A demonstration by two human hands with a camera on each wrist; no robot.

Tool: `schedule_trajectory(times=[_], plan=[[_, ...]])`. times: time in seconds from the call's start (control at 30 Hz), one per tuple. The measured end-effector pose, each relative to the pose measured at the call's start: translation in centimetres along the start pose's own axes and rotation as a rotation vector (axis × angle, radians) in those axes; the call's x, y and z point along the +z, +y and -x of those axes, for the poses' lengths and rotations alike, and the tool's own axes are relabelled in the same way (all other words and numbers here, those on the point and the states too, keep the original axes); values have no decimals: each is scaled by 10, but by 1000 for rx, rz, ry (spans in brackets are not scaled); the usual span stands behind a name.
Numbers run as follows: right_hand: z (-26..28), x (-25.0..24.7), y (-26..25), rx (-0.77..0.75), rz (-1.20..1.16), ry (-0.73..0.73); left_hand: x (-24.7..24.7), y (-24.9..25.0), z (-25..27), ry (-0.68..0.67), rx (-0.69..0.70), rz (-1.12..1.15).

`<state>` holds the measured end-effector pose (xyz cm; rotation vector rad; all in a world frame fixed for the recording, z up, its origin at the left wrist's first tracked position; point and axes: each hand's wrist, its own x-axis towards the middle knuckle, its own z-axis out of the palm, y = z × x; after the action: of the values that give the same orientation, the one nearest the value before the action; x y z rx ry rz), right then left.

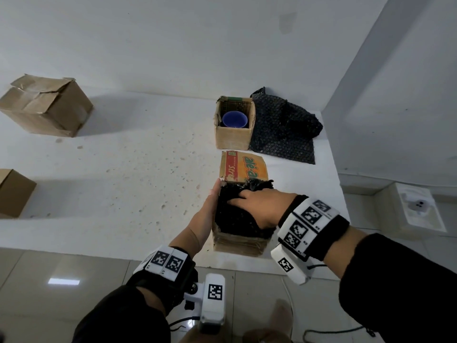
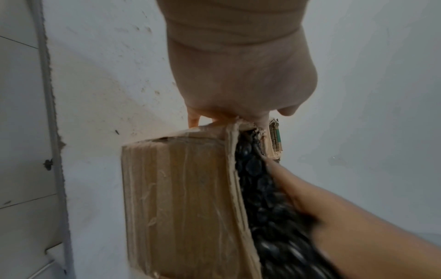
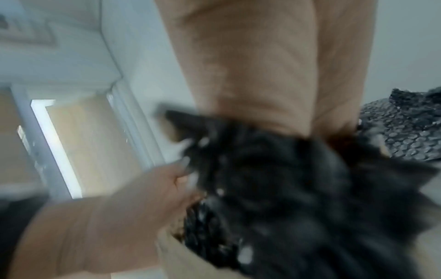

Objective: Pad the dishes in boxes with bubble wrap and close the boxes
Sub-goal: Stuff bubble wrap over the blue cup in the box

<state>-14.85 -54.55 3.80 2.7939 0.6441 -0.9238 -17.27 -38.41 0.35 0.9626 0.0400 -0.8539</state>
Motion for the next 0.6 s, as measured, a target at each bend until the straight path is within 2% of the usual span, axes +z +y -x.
schedule_trajectory(times=[0.03, 0.07, 0.1, 0.13, 0.27, 0.47, 0.6], plan=[[-1, 3, -3, -1, 52, 43, 5, 3, -5, 158, -65, -173], [-3, 8, -7, 1, 103, 87, 4, 6, -4, 319, 16, -234], [-5, 13, -11, 11, 146, 124, 1, 3, -5, 297, 58, -306], [-8, 19, -14, 31, 174, 158, 11, 8, 0, 272, 39, -315], [-12, 31, -18, 70, 141, 248, 0, 2, -6, 291, 48, -378], [-1, 15, -16, 26, -238, 135, -11, -5, -16, 196, 157, -448], [17, 12, -29, 76, -239, 373, -18, -6, -19, 141, 158, -468]])
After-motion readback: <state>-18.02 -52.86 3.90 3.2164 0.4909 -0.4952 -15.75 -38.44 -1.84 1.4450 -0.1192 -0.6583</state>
